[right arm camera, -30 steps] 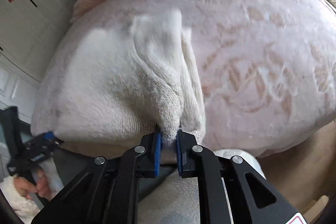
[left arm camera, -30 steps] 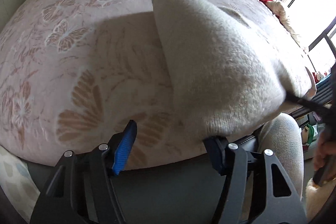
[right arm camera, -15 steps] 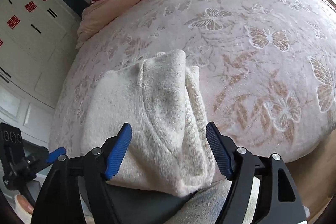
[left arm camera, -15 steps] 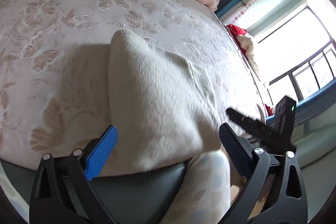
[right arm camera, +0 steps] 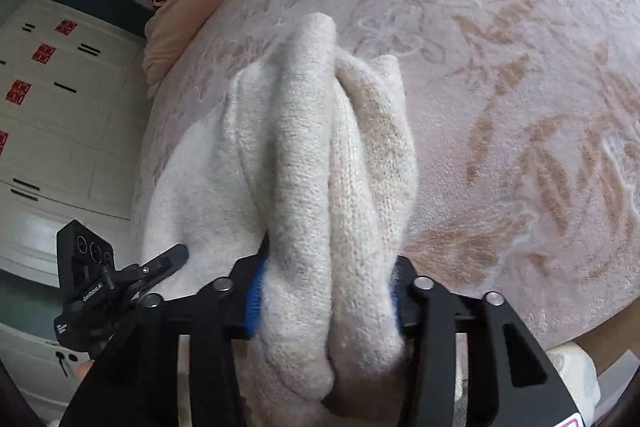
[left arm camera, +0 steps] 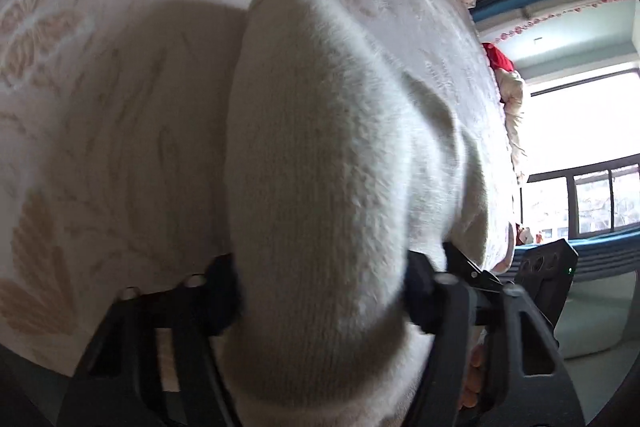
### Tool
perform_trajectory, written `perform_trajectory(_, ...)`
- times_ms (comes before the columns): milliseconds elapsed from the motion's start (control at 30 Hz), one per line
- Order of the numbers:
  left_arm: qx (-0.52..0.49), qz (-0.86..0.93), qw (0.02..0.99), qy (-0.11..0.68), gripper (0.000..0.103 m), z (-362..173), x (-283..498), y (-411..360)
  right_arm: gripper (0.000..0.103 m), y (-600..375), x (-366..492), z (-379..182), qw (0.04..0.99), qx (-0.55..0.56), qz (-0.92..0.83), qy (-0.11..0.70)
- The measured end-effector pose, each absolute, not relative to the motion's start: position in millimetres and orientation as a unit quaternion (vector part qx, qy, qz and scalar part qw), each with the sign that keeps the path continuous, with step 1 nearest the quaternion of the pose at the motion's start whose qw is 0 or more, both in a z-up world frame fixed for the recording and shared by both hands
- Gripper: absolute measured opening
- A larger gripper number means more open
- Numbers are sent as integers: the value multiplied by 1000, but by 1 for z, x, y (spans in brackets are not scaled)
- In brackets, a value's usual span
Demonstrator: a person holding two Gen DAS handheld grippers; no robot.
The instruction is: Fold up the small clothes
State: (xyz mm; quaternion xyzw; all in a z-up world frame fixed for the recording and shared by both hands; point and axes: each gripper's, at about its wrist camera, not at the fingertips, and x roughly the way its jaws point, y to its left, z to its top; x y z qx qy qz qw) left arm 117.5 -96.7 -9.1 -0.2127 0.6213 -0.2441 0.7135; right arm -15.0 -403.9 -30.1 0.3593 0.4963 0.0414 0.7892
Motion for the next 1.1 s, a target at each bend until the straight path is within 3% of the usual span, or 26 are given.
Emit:
perform_trajectory(167, -178, -250, 757, 577, 45, 53, 105, -56, 36, -352, -14, 32, 832, 310, 98, 451)
perform_trajectory(267, -160, -235, 776, 563, 48, 73, 92, -27, 37, -327, -17, 20, 826, 304, 120, 459)
perform_trajectory(400, -53, -181, 788, 586, 60, 38, 84, -13, 48, -310, -18, -50, 788, 299, 76, 533)
perform_trajectory(433, -34, -162, 782, 601, 65, 23, 84, -11, 57, -312, -24, -49, 792, 315, 73, 519)
perform_trajectory(533, -68, -159, 798, 577, 71, 19, 73, 3, 58, -310, -37, -14, 823, 276, 31, 495)
perform_trajectory(633, -26, -155, 809, 566, 71, 25, 72, -6, 58, -297, -40, 21, 854, 221, 44, 468)
perform_trajectory(733, -9, -145, 813, 563, 72, 27, 74, -11, 58, -285, -25, 13, 848, 201, 48, 488)
perform_trajectory(800, -9, -141, 815, 563, 72, 30, 73, -12, 50, -278, -19, -6, 827, 210, 53, 518)
perform_trajectory(867, -6, -139, 816, 561, 72, 30, 73, -9, 19, -274, -21, -18, 819, 217, 58, 527)
perform_trajectory(933, -2, -139, 816, 560, 73, 28, 74, -13, 13, -274, -21, -3, 829, 218, 62, 511)
perform_trajectory(1100, 5, -139, 819, 557, 77, 29, 72, -16, 11, -276, -24, 42, 860, 178, 59, 474)
